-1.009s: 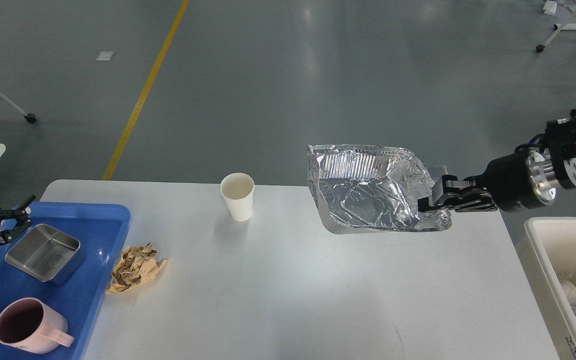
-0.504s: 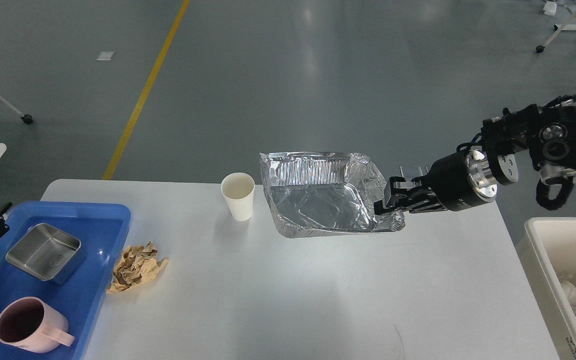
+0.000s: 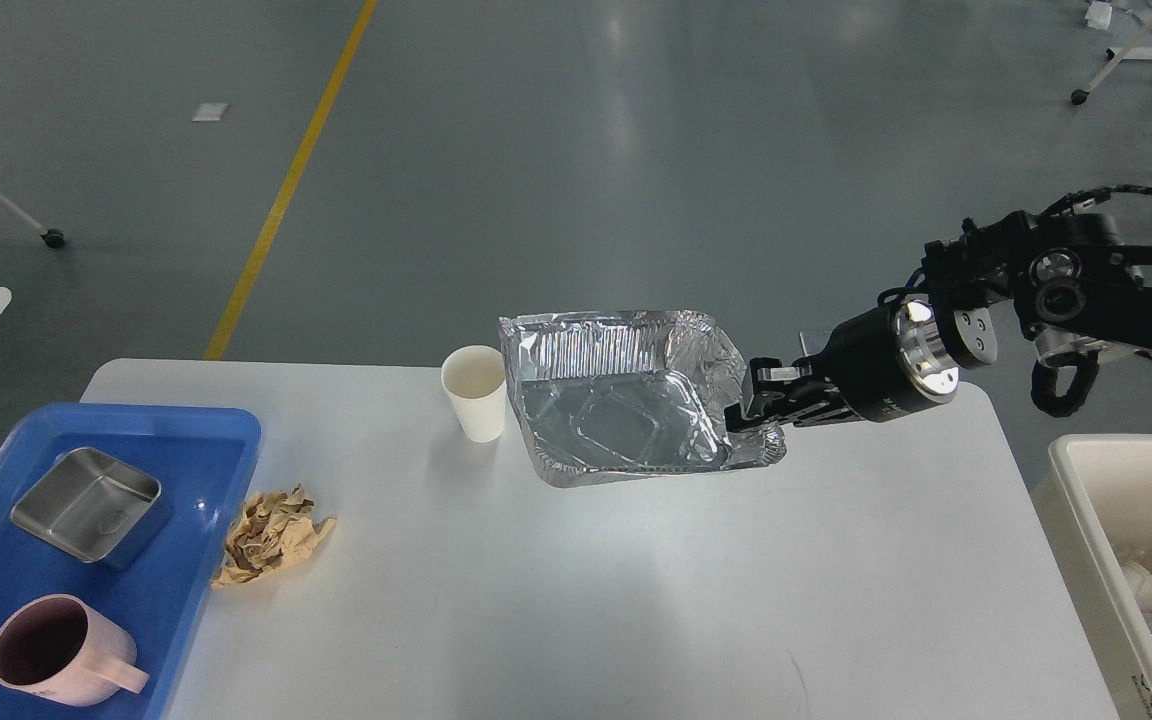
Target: Tidy desktop
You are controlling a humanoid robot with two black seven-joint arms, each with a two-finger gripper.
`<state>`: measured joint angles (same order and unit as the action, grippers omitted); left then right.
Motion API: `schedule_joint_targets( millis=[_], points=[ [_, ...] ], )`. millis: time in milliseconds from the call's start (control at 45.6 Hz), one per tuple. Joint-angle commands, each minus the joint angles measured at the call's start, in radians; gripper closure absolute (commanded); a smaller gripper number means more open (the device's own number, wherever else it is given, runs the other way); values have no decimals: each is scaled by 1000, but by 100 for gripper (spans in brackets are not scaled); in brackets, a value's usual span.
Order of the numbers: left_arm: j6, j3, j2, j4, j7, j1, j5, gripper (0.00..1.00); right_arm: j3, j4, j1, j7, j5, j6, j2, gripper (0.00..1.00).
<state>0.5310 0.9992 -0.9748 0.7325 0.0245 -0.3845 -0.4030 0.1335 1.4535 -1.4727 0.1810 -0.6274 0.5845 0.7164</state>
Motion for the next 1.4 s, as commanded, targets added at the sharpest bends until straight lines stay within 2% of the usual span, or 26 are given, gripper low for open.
schedule_joint_targets(
  millis=[0, 241, 460, 548, 658, 855, 1206, 1381],
  points=[
    [-9, -7, -42, 39, 2, 4, -23, 3, 0, -2, 0, 0, -3, 0, -8, 100],
    [7, -11, -200, 212, -14, 35, -103, 3, 11, -2, 0, 0, -6, 0, -8, 100],
    [104, -37, -363, 329, -28, 61, -200, 4, 12, -12, 2, 0, -21, -6, -18, 100],
    [130, -40, -436, 378, -29, 62, -243, 10, 12, -12, 5, 0, -23, -8, -20, 100],
    [123, -63, -538, 452, -37, 64, -263, 13, 12, -15, 5, 0, -23, -9, -28, 100],
    [139, -88, -702, 559, -34, 61, -266, 13, 12, -30, 5, 0, -34, -12, -43, 100],
    [185, -77, -889, 682, -37, 12, -266, 12, 12, -38, 5, 0, -45, -14, -57, 100],
    [204, -80, -889, 686, -40, -37, -296, 12, 12, -47, 6, 0, -46, -15, -63, 100]
  ],
)
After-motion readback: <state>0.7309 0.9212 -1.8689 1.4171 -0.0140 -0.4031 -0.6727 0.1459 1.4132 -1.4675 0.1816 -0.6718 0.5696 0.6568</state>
